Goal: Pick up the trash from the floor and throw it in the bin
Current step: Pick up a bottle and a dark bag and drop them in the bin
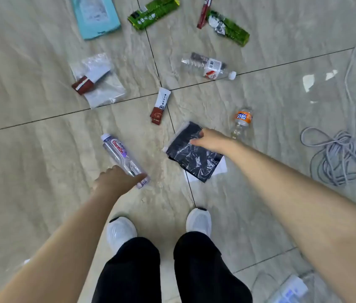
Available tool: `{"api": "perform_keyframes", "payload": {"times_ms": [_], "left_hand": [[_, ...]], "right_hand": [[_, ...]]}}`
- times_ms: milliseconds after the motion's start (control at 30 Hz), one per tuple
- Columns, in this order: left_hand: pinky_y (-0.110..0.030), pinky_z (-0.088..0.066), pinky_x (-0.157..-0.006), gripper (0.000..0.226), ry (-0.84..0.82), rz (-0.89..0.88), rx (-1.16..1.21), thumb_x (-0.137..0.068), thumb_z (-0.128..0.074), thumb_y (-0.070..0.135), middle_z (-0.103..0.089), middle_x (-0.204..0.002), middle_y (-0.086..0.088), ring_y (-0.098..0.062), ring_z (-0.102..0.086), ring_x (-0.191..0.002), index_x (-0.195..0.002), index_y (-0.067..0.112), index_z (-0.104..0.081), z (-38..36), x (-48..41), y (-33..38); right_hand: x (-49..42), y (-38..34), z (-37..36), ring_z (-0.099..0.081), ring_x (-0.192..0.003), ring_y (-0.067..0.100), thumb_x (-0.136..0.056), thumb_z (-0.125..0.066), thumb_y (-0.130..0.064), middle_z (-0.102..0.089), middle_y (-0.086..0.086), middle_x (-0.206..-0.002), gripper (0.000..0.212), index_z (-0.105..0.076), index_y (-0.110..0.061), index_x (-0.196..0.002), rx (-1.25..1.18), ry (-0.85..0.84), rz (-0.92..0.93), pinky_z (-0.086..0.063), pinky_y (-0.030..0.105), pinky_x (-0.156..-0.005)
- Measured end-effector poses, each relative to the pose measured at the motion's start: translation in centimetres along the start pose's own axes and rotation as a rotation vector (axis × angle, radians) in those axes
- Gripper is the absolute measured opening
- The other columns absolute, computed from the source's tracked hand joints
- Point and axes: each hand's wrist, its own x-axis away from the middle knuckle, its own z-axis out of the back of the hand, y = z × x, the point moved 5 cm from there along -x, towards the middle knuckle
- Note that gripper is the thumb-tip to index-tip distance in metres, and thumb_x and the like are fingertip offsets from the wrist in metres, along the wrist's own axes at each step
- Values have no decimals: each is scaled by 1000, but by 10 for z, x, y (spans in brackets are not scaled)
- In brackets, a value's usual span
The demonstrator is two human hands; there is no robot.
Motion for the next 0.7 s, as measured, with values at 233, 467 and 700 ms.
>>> {"api": "perform_keyframes", "payload": {"times_ms": [233, 467, 700], "left_hand": [[-32, -38, -81, 84, -137, 125, 519, -68, -69, 66, -56, -108, -8, -24, -50, -92, -126, 7, -57, -87, -104, -8], [-38, -48, -80, 54, -13, 206, 815, -76, -73, 46, -62, -91, -11, -28, -58, -81, -109, 5, -61, -114, -158, -7], [-47, -53, -91, 72, -11, 227, 1004, -72, -79, 37, -65, -112, -24, -36, -64, -95, -126, -3, -52, -90, -151, 3]], "right_hand": [[-110, 50, -39, -41, -128, 35, -81, -63, -47, -43, 19, -139, 77, -35, -4, -139, 89, 165, -106, -40, 40, -101], [-164, 67, -52, -38, -128, 34, -72, -77, -38, -37, 16, -140, 87, -29, -6, -137, 174, 307, -132, -43, 43, -97], [-158, 56, -58, -62, -87, 26, -74, -76, -27, -68, 9, -101, 27, -61, -13, -92, -103, 182, -124, -44, 29, -71]]}}
